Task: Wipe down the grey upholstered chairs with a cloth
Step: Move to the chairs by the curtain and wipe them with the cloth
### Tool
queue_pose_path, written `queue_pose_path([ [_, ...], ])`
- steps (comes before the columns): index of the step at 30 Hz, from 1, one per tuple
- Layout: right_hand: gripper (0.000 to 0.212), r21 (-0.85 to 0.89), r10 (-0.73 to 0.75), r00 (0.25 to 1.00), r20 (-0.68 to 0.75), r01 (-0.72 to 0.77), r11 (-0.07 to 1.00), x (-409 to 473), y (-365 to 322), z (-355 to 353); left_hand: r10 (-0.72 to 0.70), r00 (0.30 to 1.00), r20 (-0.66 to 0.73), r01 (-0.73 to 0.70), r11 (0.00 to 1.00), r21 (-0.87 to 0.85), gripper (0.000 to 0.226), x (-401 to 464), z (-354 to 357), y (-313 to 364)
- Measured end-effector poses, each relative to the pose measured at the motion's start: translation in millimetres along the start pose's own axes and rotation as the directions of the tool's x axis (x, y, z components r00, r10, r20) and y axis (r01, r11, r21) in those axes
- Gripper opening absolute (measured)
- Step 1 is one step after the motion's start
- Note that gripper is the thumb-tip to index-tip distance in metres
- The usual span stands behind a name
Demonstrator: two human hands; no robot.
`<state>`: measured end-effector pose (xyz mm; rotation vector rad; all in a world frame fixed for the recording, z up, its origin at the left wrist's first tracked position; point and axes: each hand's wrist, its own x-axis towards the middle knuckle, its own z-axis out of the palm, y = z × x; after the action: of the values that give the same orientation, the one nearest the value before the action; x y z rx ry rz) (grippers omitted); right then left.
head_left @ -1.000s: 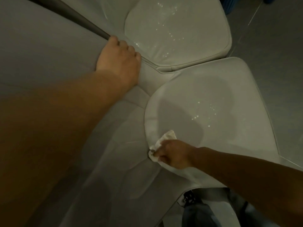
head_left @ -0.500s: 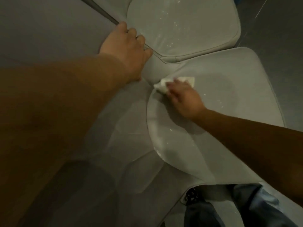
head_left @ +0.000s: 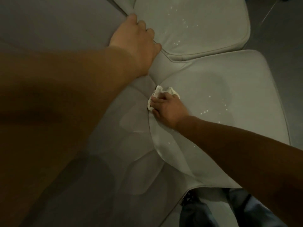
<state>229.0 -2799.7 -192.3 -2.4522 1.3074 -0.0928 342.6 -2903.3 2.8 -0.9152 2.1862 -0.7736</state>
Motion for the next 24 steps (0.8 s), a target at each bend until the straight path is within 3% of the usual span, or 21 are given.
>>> queue_pose_path([
  [2, 0.036, 0.057, -0.023, 1.0, 0.002, 0.023, 0.998, -19.9, -12.7, 4.6, 0.005, 1.0, 0.019, -0.005, 1.0, -0.013, 0.06, -0.5, -0.6, 0.9],
  [5, 0.033, 0.191, -0.208, 0.971, 0.118, 0.183, 0.964, -66.2, -26.8, 10.7, -0.001, 0.999, 0.047, 0.002, 1.0, -0.022, 0.06, 0.7, -1.4, -1.6],
  [8, 0.032, 0.291, -0.351, 0.897, 0.267, 0.272, 0.917, -110.7, -23.4, 6.0, -0.004, 0.998, 0.07, 0.006, 0.999, -0.033, 0.062, -1.1, -2.5, -2.0],
  [13, 0.032, 0.33, -0.421, 0.781, 0.461, 0.29, 0.899, -135.6, -3.4, -29.9, -0.012, 0.996, 0.089, 0.016, 0.999, -0.046, 0.063, -2.9, -4.7, -0.6],
  [14, 0.032, 0.353, -0.35, 0.794, 0.496, 0.185, 0.917, -135.7, 6.0, -39.9, -0.013, 0.996, 0.083, 0.018, 0.998, -0.057, 0.061, -3.2, -5.7, 0.6],
  [15, 0.031, 0.4, -0.211, 0.853, 0.478, 0.003, 0.917, -133.8, 16.9, -49.8, -0.015, 0.995, 0.095, 0.021, 0.998, -0.059, 0.059, -3.3, -6.1, 1.5],
  [17, 0.03, 0.584, 0.176, 0.943, 0.281, -0.314, 0.748, -123.0, 42.5, -73.9, -0.002, 0.993, 0.117, 0.008, 0.999, -0.05, 0.061, -1.9, -4.2, 3.0],
  [19, 0.034, 0.735, 0.506, 0.862, 0.038, -0.367, 0.571, -104.7, 62.6, -95.8, 0.075, 0.989, 0.124, -0.074, 0.997, -0.017, 0.069, -2.4, -3.6, 7.3],
  [21, 0.032, 0.686, 0.558, 0.825, -0.087, -0.356, 0.634, -83.2, 64.4, -104.4, 0.215, 0.964, 0.156, -0.219, 0.976, 0.008, 0.08, -7.3, -1.8, 19.1],
  [24, 0.033, 0.487, 0.341, 0.935, -0.098, -0.254, 0.836, -63.7, 48.2, -82.5, 0.345, 0.905, 0.247, -0.357, 0.934, 0.003, 0.079, -12.8, 6.7, 28.3],
])
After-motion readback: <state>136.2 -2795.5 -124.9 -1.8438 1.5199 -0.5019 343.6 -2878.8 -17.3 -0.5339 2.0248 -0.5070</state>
